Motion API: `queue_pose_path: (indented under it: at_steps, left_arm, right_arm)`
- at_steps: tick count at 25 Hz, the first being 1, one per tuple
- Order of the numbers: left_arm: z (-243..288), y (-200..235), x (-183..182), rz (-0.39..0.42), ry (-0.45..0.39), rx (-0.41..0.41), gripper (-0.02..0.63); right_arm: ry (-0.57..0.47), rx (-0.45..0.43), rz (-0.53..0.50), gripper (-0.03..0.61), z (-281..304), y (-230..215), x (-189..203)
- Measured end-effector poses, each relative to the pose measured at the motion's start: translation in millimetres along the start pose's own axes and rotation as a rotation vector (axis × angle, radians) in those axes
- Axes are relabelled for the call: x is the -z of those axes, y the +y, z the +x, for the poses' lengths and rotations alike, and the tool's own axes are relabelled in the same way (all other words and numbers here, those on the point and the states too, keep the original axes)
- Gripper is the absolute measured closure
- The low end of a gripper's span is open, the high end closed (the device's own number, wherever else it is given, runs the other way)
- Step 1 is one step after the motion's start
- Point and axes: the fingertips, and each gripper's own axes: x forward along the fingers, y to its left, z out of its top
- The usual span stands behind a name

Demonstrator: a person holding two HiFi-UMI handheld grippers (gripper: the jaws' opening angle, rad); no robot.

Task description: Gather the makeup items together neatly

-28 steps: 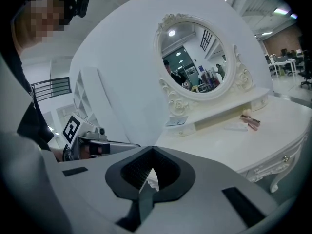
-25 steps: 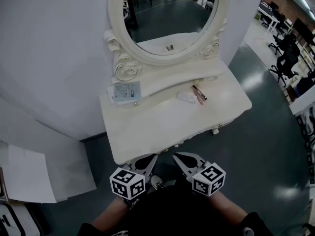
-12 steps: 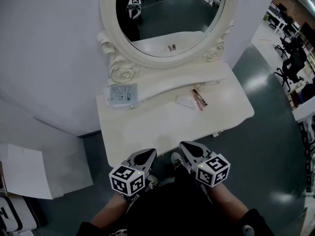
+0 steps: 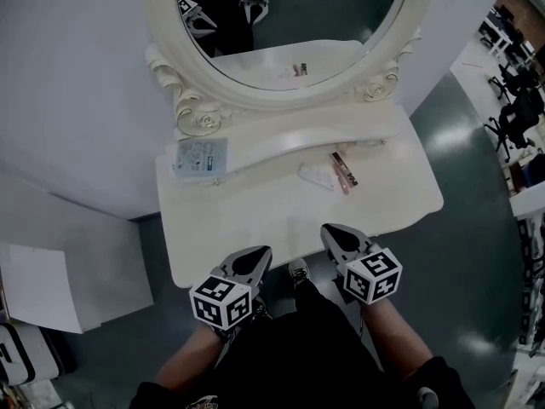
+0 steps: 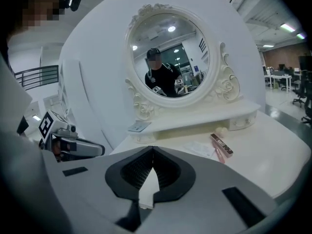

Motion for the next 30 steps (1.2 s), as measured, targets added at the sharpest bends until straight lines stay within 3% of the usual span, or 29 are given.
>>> queue_pose_path:
  at_steps: [10,15,19,26,30]
  left_arm:
    - [51.1,7.4,-0.7,-0.039,0.038,-0.042,0.604]
    - [71.4,13.2,0.9,-0.062,0.047,-0.059,0.604]
    - [84.8,18.9,2.1,-0.078,0.058,-0.075,0.604]
    - [95.8,28.1,2.9,-0.127,0.063,-0.113,0.604]
    - [96.9,36.3,6.7,-0.152,0.063,-0.134,0.604]
  right_arm:
    - [0.070,0.022,-0.069,0.540,37.7,-77.2,-4.9]
    - [0.139,0.000,-0.127,0.442,63.2,-105.2,-1.4]
    - [0.241,-0.018,-0.250,0.379,88.1,-127.1,6.4]
    - [0.481,-0.136,-0.421,0.319,135.5,-150.9,26.7]
    - [0.566,-0.176,-0.439,0.305,154.1,-159.0,33.9]
